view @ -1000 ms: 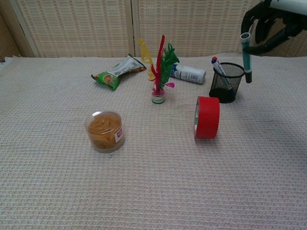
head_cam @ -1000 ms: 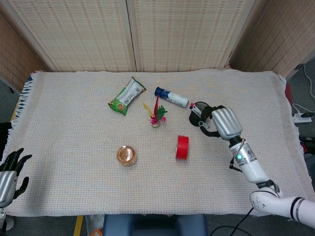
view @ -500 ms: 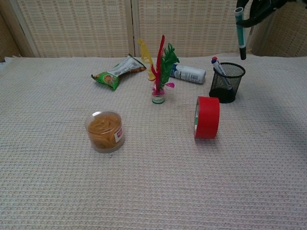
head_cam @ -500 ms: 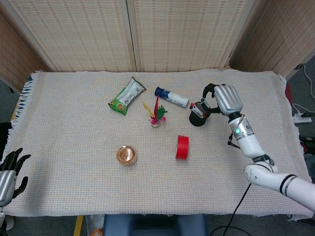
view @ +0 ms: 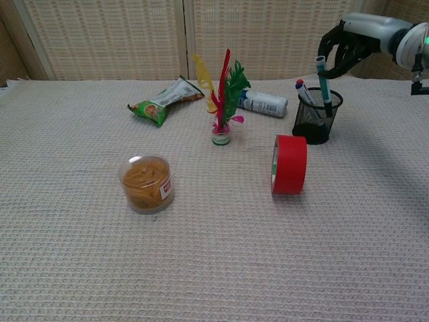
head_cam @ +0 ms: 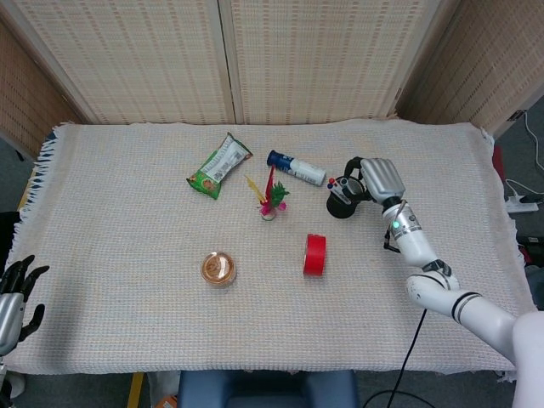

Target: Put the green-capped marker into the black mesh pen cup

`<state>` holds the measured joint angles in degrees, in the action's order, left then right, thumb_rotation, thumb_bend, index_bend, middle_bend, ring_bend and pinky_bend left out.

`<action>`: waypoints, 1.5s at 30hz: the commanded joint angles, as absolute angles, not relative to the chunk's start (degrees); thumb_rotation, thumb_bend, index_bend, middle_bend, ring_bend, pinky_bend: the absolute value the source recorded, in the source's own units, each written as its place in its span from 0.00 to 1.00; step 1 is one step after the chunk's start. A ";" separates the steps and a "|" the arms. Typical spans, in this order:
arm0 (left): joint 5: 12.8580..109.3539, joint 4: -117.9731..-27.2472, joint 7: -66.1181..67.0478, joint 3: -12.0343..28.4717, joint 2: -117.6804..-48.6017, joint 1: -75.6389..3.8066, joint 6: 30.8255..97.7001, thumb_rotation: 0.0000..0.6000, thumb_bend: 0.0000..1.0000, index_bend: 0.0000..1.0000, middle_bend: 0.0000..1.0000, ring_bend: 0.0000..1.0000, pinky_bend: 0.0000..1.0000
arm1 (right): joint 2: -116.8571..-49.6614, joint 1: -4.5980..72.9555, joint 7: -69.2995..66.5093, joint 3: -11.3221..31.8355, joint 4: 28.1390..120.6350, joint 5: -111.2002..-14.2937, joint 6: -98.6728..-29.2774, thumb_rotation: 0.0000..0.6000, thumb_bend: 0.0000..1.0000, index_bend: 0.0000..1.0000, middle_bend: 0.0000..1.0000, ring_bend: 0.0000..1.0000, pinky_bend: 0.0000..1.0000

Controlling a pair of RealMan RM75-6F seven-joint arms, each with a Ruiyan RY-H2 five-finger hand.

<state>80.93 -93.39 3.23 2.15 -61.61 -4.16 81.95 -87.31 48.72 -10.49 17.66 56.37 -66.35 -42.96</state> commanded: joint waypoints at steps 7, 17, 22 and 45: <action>81.14 -93.51 3.68 2.00 -61.71 -4.24 81.85 1.00 0.42 0.19 0.01 0.00 0.25 | -90.03 46.91 -15.92 14.34 51.63 -70.23 -43.17 1.00 0.29 0.60 0.41 0.49 0.43; 81.12 -93.62 4.27 1.92 -61.84 -4.33 81.67 1.00 0.42 0.19 0.01 0.00 0.25 | -89.76 46.79 -14.84 14.73 51.76 -69.95 -43.59 1.00 0.29 0.47 0.41 0.40 0.34; 80.94 -93.55 4.22 1.94 -61.87 -4.39 81.47 1.00 0.42 0.19 0.01 0.00 0.25 | -89.88 46.89 -13.89 15.23 52.21 -69.75 -44.51 1.00 0.28 0.40 0.34 0.31 0.27; 82.83 -93.54 2.97 1.30 -61.99 -4.73 81.35 1.00 0.42 0.19 0.01 0.00 0.25 | -65.45 20.90 9.51 5.99 92.40 -85.24 -87.21 1.00 0.28 0.42 0.26 0.33 0.26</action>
